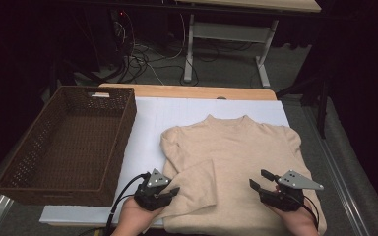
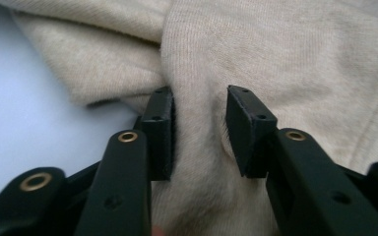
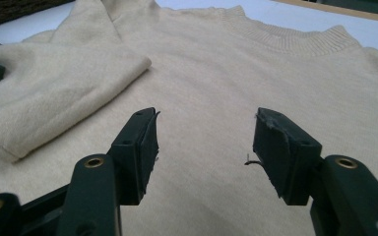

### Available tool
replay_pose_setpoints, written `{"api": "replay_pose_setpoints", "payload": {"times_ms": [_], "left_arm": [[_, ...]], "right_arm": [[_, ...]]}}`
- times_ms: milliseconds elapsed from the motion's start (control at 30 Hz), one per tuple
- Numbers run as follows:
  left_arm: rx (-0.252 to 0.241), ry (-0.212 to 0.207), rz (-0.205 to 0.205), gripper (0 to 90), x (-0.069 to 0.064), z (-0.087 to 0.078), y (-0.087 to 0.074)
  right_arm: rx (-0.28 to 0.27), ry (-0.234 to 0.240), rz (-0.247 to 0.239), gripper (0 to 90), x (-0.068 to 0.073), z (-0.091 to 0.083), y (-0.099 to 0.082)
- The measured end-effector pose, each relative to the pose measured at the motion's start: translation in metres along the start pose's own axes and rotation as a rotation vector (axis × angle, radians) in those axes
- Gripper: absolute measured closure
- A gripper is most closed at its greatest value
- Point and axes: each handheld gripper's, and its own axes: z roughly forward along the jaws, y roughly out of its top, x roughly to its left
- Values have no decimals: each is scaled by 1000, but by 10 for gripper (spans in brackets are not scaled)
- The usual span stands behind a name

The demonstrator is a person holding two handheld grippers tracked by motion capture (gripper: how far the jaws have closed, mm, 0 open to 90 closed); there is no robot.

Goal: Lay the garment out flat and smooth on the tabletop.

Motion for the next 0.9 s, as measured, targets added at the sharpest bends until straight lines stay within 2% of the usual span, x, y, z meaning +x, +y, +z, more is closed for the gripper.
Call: {"api": "replay_pose_setpoints", "payload": {"times_ms": [100, 167, 367, 433, 467, 500, 533, 600, 700, 800, 867, 900], "left_arm": [[-9, 13, -9, 762, -2, -14, -12], [-6, 24, -17, 780, -2, -25, -21], [-5, 60, -67, 778, 0, -59, -49], [-5, 69, -77, 775, 1, -63, -53], [-10, 66, -87, 740, 2, -67, -56], [-22, 52, -106, 660, 1, -68, -57], [-31, 47, -101, 566, 1, -66, -53], [-66, 46, -75, 444, -3, -61, -40], [-82, 28, -49, 352, -6, -42, -13], [-37, 49, -21, 349, -3, -17, 8], [13, 84, 3, 328, 0, -1, 13], [39, 88, 18, 329, 3, 5, 12]], "right_arm": [[10, -10, 5, 433, 0, -4, -4], [6, -16, 6, 433, -1, -7, -4], [4, -20, 17, 433, -4, -6, -4], [7, -16, 16, 433, -4, -4, -3], [8, -14, 15, 433, -3, -3, -3], [9, -12, 9, 433, -2, -2, -2], [10, -11, 6, 433, -2, -1, -1], [11, -7, -3, 433, 0, 1, 0], [15, -3, -10, 432, 3, 4, 2], [16, 2, -18, 433, 5, 4, 2], [14, 1, -20, 433, 5, 4, 2], [13, 2, -20, 433, 5, 3, 2]]}}
